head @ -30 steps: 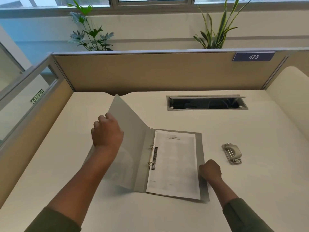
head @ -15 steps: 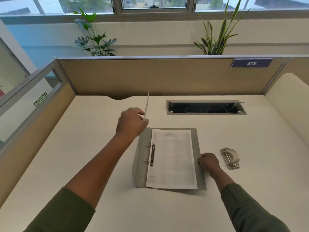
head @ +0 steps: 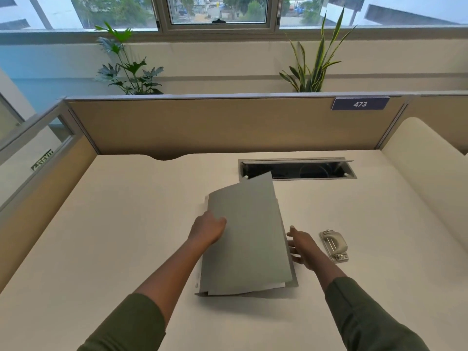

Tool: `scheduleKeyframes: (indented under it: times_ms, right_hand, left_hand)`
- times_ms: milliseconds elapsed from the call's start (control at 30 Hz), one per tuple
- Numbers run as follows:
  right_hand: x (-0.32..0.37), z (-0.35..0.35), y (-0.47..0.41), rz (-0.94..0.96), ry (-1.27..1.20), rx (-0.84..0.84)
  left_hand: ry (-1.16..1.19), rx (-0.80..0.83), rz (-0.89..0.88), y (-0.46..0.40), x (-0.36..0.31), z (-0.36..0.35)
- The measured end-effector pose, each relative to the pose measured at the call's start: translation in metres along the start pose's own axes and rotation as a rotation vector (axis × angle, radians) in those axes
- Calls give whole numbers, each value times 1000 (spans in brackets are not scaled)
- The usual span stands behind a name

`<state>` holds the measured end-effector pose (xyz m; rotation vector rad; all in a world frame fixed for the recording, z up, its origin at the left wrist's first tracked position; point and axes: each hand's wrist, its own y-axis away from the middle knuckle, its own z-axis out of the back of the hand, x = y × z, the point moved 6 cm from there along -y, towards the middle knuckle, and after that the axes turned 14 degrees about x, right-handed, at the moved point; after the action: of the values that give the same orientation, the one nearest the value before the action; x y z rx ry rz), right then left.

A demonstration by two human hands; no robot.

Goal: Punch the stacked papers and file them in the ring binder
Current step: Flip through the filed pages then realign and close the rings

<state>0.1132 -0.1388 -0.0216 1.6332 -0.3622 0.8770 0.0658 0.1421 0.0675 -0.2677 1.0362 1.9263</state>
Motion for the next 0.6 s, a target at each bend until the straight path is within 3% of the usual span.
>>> scheduleKeyframes:
  times_ms: [167, 267, 367, 600]
  right_hand:
    - [-1, 4, -6, 12, -22, 41]
    - [-3, 6, -10, 34, 106, 2]
    - [-3, 7, -16, 97, 296, -56]
    - [17, 21, -10, 158, 364, -177]
  left_hand:
    - [144, 75, 116, -12, 48, -23]
    - [225, 95, 111, -14, 54, -36]
    - [232, 62, 105, -13, 53, -41]
    - [225, -19, 72, -18, 40, -49]
